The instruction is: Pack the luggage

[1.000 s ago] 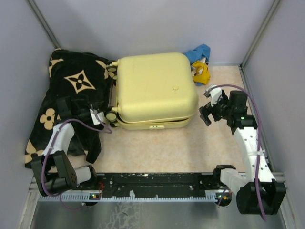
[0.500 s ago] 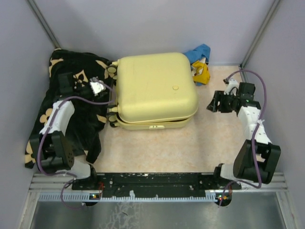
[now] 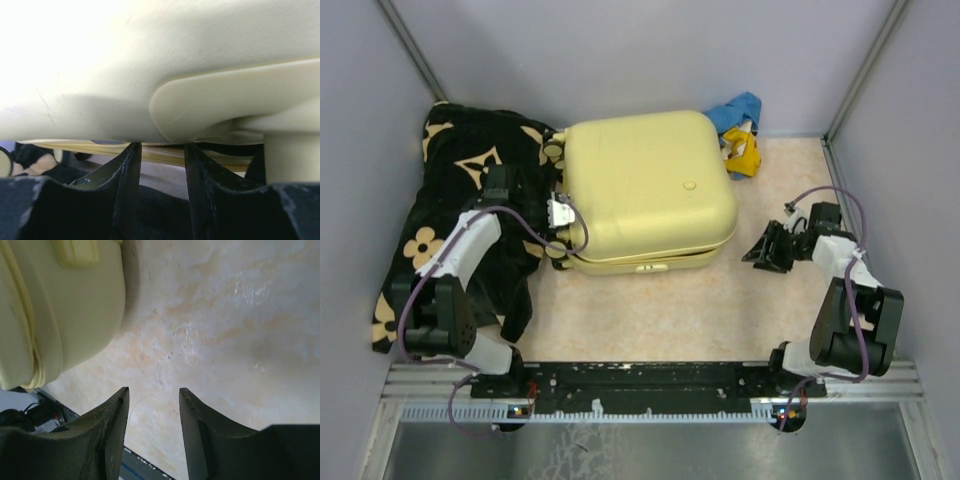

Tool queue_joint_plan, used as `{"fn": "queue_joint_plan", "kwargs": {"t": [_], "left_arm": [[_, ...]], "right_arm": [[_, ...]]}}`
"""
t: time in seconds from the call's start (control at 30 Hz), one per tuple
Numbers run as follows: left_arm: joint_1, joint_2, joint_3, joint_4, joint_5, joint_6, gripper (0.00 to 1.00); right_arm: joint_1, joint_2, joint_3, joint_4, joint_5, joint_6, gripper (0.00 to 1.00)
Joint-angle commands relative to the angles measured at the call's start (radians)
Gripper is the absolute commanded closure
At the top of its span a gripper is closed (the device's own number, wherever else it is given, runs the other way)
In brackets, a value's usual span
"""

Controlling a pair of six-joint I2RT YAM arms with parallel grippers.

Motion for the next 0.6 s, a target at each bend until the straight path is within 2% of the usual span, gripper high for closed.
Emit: {"fn": "queue_joint_plan", "kwargs": {"t": [0.0, 0.1, 0.2, 0.3, 0.37, 0.47, 0.57], "left_arm": [[-0.162, -0.091, -0.122, -0.124, 0.079, -0.017, 0.54], [-0.29, -0.124, -0.19, 0.008, 0.088, -0.179, 0.54], [-0.426, -0.117, -0.225, 0.243, 0.044, -0.393, 0.53], [-0.531, -0.066, -0.162, 0.405, 0.001, -0.61, 0.5], [-0.546, -0.024, -0.067, 0.362, 0.041, -0.651, 0.49], [-0.528, -0.003, 0.081, 0.174, 0.046, -0.644, 0.47], [-0.418, -0.047, 0.117, 0.094, 0.163, -0.637, 0.44]], "right_arm": [[-0.003, -0.059, -0.041, -0.001, -0.049, 0.043, 0.56], [-0.006, -0.069, -0.048, 0.003, -0.052, 0.045, 0.57], [-0.015, -0.064, -0.042, -0.007, -0.049, 0.045, 0.57], [-0.018, -0.048, -0.039, 0.01, -0.044, 0.056, 0.57], [-0.018, -0.024, -0.025, 0.022, -0.031, 0.063, 0.58], [-0.022, 0.011, 0.004, 0.037, -0.018, 0.064, 0.6], [-0.023, 0.031, 0.007, 0.072, -0.007, 0.078, 0.61]]}}
